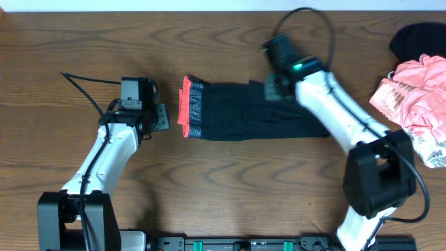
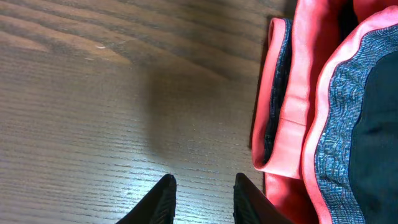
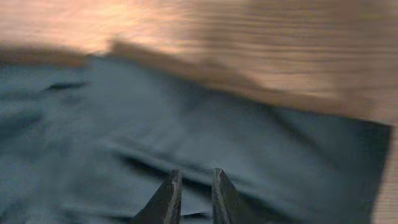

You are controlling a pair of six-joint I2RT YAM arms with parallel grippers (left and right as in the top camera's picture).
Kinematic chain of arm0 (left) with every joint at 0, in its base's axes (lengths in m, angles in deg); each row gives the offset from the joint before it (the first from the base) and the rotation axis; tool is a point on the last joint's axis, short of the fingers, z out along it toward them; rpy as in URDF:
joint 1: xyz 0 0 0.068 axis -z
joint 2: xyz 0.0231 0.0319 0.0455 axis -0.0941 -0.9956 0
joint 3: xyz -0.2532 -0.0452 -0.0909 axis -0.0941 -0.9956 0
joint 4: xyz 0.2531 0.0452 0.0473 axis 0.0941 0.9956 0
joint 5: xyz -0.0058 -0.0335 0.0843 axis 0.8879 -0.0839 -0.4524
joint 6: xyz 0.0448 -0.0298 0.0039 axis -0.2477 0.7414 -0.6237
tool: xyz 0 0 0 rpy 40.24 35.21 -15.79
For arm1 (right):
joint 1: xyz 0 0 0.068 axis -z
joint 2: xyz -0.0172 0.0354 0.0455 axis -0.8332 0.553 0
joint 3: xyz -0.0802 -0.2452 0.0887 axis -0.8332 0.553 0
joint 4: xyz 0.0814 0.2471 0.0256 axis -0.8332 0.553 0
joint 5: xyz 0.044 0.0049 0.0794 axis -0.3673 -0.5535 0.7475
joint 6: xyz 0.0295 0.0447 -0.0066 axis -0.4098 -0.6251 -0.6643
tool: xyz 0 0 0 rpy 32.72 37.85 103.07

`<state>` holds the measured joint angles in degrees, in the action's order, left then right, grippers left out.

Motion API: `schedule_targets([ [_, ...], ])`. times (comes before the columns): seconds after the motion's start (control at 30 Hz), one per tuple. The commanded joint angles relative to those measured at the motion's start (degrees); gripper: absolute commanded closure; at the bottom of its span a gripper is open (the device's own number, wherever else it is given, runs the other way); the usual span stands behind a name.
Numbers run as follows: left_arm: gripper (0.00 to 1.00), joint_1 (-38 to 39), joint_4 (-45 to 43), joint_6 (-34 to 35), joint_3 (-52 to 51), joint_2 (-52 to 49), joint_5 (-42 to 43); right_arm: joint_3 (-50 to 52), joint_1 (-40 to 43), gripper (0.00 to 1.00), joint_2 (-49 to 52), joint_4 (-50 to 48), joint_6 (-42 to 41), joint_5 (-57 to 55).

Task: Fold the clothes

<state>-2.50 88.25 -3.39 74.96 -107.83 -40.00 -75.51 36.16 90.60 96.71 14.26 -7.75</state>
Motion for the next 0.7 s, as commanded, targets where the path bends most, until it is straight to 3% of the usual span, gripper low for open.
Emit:
schedule_targets([
  [0.0,0.68,0.13,0.26,0.09,0.55,-0.07,-0.04,-0.09,3.41,0.85,0.68,0.44,0.04,4.00],
  [0.3,0.66,0.13,0.22,0.09,0.55,-0.07,-0.02,4.15,6.75,0.85,0.92,1.84,0.02,7.78],
  [0.33,0.60,0.13,0.17,0.09,0.55,-0.07,-0.02,5.03,6.73,0.85,1.03,1.64,0.04,7.78],
  [0.5,0.51,0.13,0.02,0.11,0.55,-0.07,-0.02,9.97,6.71,0.86,1.75,-0.57,0.02,7.82],
  [0.67,0.35,0.13,-0.72,2.71,0.55,-0.07,0.09,12.13,6.71,0.86,2.73,-2.23,0.04,7.82],
])
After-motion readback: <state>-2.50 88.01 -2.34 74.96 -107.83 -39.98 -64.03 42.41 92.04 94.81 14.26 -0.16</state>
